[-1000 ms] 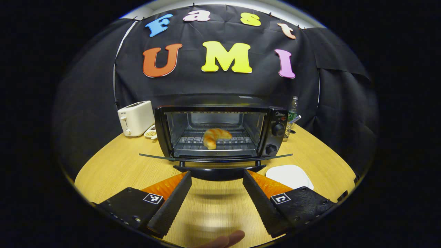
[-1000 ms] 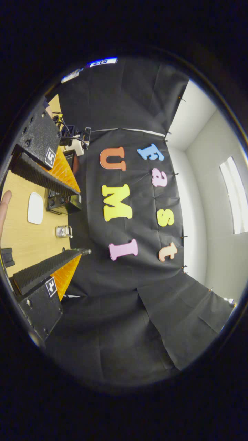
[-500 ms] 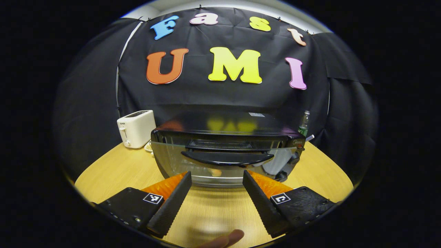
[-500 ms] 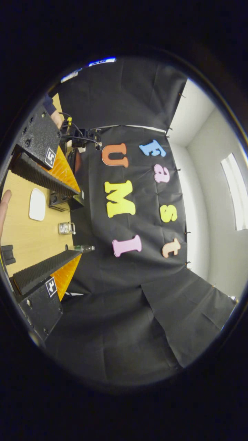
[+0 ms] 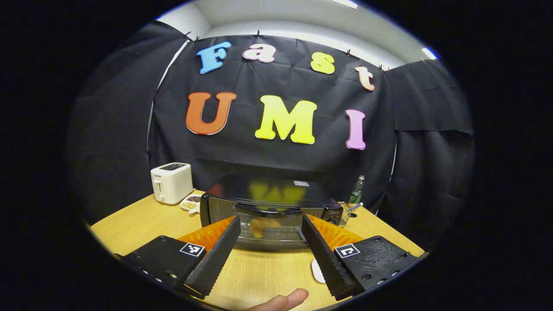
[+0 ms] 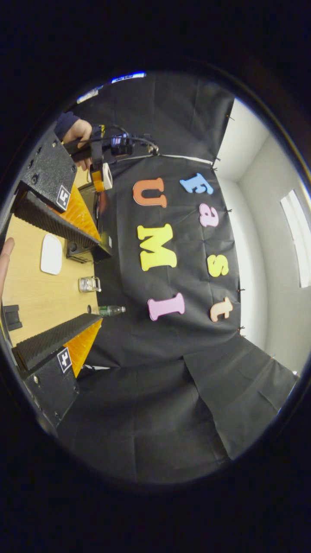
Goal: Open the electric oven with the left hand, put the food in, and close the electric oven.
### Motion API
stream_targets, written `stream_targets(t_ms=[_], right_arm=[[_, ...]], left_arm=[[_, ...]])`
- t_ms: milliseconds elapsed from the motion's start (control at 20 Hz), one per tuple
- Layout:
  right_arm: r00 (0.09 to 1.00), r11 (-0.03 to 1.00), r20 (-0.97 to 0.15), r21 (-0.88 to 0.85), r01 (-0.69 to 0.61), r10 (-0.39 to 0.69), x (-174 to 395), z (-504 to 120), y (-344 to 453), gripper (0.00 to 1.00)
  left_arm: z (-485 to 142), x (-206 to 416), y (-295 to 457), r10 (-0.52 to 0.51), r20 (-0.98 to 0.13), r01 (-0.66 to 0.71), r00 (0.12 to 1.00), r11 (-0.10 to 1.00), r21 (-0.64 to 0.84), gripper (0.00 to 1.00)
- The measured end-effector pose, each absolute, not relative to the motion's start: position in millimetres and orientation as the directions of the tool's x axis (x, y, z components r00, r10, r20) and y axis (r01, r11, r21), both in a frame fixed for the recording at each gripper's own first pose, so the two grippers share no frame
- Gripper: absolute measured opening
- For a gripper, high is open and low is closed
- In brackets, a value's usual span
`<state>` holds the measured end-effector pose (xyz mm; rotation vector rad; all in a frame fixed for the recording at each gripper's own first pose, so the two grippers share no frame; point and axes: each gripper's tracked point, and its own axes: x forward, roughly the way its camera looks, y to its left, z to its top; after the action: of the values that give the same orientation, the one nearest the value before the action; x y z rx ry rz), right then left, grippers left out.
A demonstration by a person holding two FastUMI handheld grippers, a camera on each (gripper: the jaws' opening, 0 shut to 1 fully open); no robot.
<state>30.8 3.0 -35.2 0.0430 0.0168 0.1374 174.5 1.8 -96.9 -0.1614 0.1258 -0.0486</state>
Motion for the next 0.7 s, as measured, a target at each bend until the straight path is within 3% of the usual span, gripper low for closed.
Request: stream_targets(t_ms=[250,450,700], right_arm=[[0.991,0.990,0.000,0.040,-0.135,0.135,28,-30,5,0.96],[0.991,0.990,0.004,0.036,-0.137,0.137,26,-28,7,0.96],[0.991,0.990,-0.033,0.061,-0.127,0.129,31,-37,7,0.96]], left_arm=[[-69,125,-11,-0.094,-0.082,0.083,0.992,0.988,-0.128,0.94],[-60,82,1,-0.014,-0.116,0.011,0.993,1.000,-0.027,0.94],[-40,34,-23,-0.070,-0.050,0.071,0.996,0.997,0.012,0.94]])
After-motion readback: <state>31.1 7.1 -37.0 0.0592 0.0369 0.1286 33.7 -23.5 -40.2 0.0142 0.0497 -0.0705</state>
